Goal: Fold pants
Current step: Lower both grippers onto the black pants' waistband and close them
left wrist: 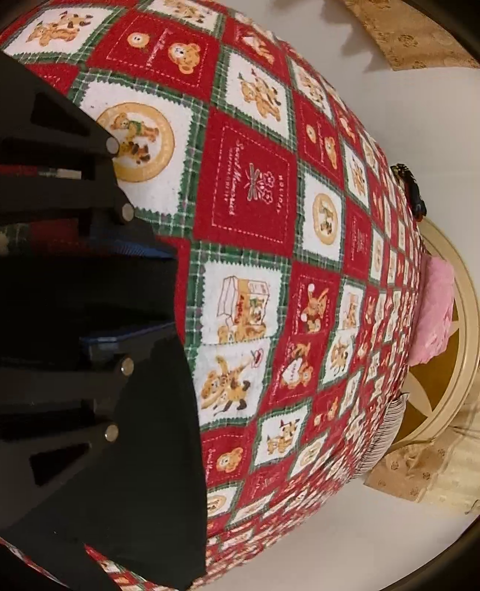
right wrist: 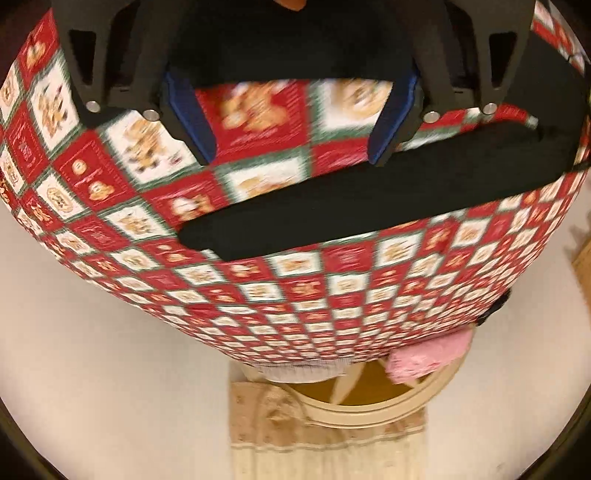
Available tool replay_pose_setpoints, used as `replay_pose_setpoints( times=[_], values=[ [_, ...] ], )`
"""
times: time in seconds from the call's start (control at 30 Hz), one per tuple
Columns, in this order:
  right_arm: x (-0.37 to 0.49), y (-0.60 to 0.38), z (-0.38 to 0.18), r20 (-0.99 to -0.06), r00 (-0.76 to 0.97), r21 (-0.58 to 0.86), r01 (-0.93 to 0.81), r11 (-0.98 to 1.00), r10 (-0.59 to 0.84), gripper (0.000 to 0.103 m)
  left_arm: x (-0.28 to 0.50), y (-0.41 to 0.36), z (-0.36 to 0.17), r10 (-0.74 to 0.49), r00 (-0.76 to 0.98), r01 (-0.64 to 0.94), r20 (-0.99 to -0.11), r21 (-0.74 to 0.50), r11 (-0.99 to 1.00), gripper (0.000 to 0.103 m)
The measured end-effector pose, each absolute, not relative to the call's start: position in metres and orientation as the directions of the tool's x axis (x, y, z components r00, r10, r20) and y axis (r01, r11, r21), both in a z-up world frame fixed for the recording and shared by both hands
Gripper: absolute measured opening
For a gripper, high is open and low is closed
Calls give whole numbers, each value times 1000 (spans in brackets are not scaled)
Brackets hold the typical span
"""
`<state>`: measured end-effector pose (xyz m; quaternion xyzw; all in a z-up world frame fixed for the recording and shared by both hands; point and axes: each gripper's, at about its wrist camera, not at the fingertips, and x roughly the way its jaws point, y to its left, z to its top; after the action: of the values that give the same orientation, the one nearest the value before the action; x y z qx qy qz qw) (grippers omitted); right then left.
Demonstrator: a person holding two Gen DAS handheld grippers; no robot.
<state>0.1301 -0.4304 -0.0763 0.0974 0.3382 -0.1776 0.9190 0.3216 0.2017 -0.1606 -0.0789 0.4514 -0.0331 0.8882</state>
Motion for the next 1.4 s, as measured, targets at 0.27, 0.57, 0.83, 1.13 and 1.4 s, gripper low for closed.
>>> replay_pose_setpoints(
  times=[0.27, 0.57, 0.83, 1.13, 1.4],
  values=[
    [172, -505, -87, -709, 658, 121, 469, 875, -255, 77, 324, 203, -163, -147, 596, 6, -789, -178, 984, 36],
    [239, -559, -102, -773, 595, 104, 458, 883, -218, 77, 328, 201, -163, -147, 589, 36, -794, -156, 987, 37],
    [297, -595, -115, -817, 527, 48, 470, 882, -236, 77, 329, 197, -163, -124, 593, 44, -795, -122, 992, 37],
    [324, -604, -149, -880, 457, 71, 393, 917, -128, 76, 337, 195, -163, -106, 575, 48, -811, -96, 994, 48],
    [321, -589, -132, -846, 511, 39, 344, 938, -152, 10, 334, 190, -156, -185, 591, 143, -786, -124, 982, 18]
  ],
)
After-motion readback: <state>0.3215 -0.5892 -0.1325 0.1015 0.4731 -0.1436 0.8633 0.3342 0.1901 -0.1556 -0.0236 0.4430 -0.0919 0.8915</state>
